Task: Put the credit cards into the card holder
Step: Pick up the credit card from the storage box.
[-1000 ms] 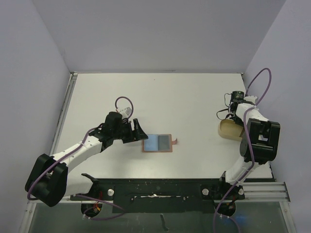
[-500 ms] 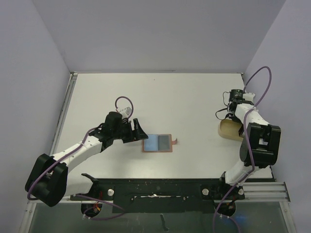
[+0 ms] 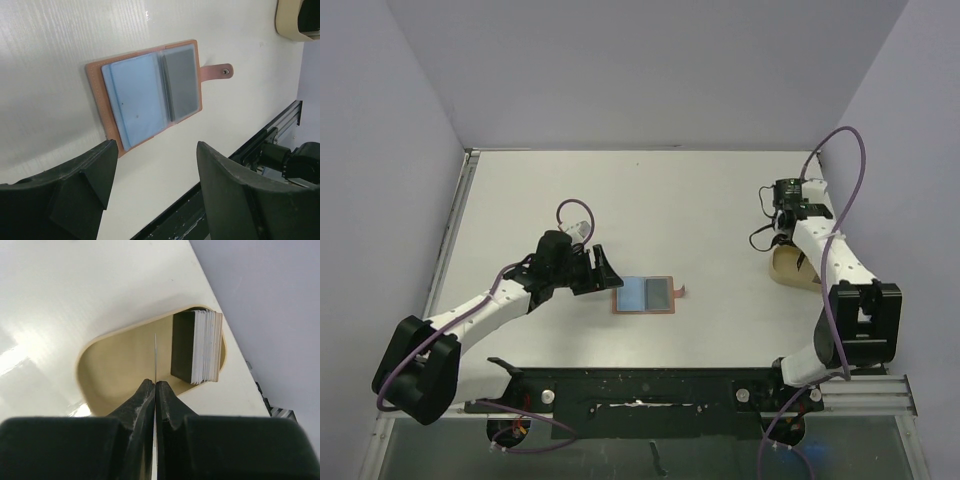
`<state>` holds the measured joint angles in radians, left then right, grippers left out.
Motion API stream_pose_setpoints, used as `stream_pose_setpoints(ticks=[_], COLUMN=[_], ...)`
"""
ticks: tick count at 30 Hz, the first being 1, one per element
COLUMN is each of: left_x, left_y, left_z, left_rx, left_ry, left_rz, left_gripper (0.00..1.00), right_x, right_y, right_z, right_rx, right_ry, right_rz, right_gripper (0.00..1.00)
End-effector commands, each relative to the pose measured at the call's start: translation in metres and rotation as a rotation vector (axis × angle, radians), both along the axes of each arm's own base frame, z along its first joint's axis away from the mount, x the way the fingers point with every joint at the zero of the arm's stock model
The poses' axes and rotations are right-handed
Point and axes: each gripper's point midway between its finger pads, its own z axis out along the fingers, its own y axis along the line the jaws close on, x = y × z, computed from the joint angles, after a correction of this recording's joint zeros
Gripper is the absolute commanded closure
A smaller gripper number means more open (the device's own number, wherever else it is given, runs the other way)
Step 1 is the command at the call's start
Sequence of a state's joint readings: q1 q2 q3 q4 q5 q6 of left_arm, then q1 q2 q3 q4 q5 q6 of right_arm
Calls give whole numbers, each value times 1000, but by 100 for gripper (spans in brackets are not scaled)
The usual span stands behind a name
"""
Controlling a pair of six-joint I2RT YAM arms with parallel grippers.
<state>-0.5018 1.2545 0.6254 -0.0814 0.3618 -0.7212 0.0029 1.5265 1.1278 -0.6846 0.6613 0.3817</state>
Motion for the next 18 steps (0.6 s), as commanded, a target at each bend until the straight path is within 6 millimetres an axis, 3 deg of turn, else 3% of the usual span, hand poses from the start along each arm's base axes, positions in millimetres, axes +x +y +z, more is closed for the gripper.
stream_pose_setpoints(ticks=[1, 6, 12, 18], left_x=[12, 16, 16, 12], left_y=[2, 4, 0, -3], left_z=[3, -1, -11, -25], left_rx=[21, 19, 6, -6], left_ry=[-23, -25, -13, 21], left_rz=[29, 60, 54, 37], left_gripper=[39, 53, 98, 100], right_x=[6, 9, 0, -22], right_y=[31, 92, 175, 249], right_z=[52, 71, 82, 70], right_rx=[40, 206, 421, 662], right_ry=[-152, -267, -380, -401], right_rz=[70, 268, 491, 670], right_gripper=[100, 100, 100, 100])
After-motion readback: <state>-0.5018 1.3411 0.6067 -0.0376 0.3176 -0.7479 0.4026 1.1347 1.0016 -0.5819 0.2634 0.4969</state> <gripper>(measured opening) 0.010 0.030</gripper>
